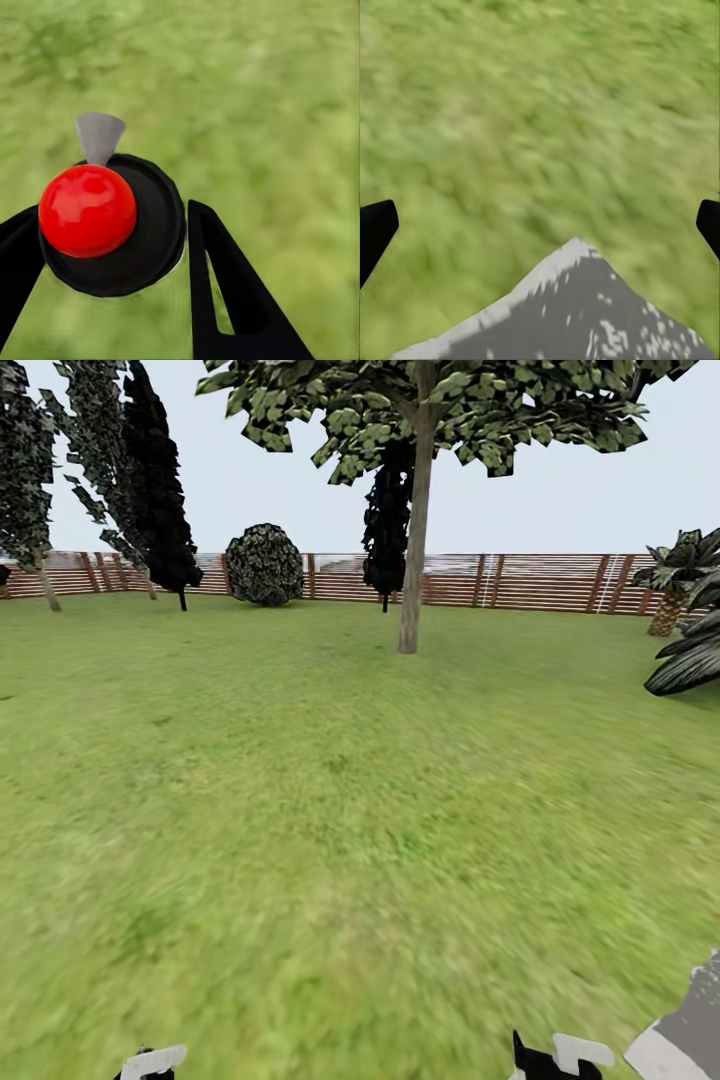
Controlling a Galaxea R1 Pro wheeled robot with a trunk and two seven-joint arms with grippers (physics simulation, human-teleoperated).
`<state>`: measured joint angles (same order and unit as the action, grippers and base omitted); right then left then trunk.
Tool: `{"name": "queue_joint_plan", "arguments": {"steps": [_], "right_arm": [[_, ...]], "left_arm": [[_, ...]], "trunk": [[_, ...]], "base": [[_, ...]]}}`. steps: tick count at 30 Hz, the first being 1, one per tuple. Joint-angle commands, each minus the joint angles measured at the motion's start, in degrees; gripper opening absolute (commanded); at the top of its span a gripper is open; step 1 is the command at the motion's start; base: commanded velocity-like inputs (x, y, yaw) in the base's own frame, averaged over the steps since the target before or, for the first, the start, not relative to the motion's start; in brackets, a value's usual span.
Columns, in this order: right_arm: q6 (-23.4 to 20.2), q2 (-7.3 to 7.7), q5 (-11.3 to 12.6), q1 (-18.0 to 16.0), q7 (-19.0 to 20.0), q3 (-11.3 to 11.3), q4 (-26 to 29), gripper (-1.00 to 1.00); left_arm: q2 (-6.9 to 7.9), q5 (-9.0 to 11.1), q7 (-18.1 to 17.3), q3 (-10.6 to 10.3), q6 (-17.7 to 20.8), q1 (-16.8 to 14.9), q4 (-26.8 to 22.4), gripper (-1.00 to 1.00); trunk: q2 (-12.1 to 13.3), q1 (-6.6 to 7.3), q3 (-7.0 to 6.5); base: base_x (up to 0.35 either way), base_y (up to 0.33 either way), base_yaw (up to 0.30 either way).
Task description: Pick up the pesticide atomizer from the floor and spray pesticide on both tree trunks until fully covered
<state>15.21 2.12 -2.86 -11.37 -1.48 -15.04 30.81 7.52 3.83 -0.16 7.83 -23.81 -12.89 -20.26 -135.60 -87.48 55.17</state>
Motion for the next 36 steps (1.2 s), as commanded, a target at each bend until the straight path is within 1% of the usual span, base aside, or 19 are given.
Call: {"name": "queue_joint_plan", "arguments": {"steps": [1, 36], "right_arm": [[0.2, -0.01, -0.3, 0.0, -0.1, -0.1, 0.0, 1.00], [0.2, -0.01, -0.3, 0.0, -0.1, -0.1, 0.0, 1.00]], "left_arm": [[0.02, 0.4, 0.0, -0.1, -0.2, 0.0, 0.0, -1.00], [0.01, 0.4, 0.0, -0.1, -0.2, 0.0, 0.0, -1.00]], "trunk": [[0.0, -0.02, 0.05], [0.0, -0.02, 0.05]], "base": [[0.335, 0.000, 0.000], [0.335, 0.000, 0.000]]}}
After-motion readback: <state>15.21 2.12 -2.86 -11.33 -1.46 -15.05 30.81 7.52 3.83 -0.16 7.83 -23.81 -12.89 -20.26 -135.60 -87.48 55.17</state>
